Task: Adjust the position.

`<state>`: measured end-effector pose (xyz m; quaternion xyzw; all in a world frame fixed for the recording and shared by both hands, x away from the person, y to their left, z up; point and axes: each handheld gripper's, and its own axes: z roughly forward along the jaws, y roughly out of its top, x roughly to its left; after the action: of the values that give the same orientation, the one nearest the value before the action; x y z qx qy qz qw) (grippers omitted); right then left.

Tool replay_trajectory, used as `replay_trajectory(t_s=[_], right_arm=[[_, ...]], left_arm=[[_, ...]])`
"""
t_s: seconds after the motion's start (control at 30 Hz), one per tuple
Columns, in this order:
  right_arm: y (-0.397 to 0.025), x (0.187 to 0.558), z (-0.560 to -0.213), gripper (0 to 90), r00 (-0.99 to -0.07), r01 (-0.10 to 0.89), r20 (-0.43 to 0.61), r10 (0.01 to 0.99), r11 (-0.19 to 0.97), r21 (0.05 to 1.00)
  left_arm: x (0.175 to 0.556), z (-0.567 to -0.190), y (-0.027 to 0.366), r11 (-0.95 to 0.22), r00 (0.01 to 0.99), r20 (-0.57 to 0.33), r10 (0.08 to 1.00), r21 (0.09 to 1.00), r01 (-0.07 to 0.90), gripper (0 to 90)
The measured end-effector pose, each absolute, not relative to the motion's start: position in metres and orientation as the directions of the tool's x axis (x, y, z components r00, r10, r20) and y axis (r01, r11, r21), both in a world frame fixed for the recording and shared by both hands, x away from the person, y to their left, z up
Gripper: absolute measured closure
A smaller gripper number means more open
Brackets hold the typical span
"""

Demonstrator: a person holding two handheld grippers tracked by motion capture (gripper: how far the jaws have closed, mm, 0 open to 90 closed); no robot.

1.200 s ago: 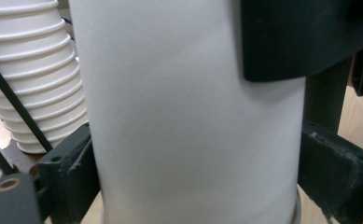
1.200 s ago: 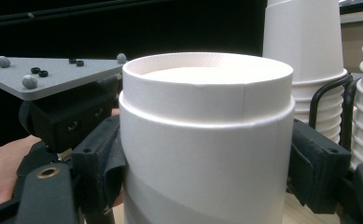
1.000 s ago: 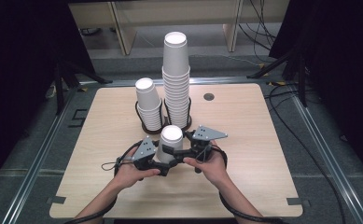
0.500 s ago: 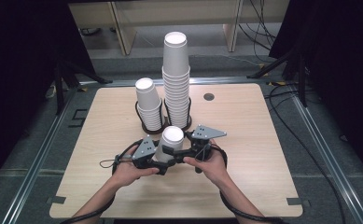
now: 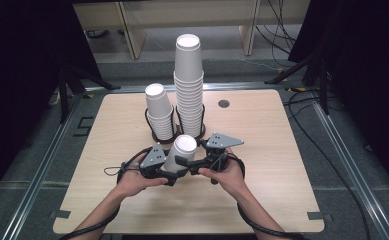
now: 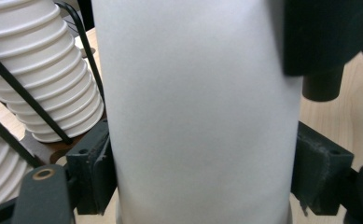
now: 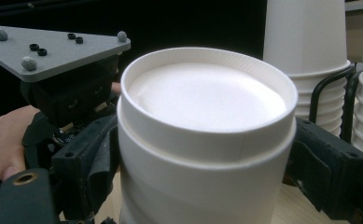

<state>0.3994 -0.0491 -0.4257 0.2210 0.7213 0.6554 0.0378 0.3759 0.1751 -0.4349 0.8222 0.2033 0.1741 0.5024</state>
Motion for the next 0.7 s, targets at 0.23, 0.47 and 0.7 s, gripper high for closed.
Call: replay_trajectory(t_s=[0.23, 0.47, 0.7], right_arm=[[-0.0512, 0.4007, -0.4252, 14.7, -0.904, 0.243, 0.214, 0.369, 0.034, 0.970], [-0.0519, 0.4002, -0.4253, 14.6, -0.903, 0.259, 0.227, 0.365, 0.041, 0.965], [-0.0532, 0.3995, -0.4265, 14.2, -0.902, 0.250, 0.213, 0.377, 0.052, 0.967]], left_arm=[[0.3762, -0.4333, 0.1762, -0.429, 0.864, 0.082, 0.496, 0.889, 0.161, 21.8], [0.3773, -0.4324, 0.1782, -0.439, 0.865, 0.084, 0.496, 0.883, 0.166, 23.0], [0.3791, -0.4309, 0.1826, -0.479, 0.872, 0.099, 0.480, 0.862, 0.166, 23.1]])
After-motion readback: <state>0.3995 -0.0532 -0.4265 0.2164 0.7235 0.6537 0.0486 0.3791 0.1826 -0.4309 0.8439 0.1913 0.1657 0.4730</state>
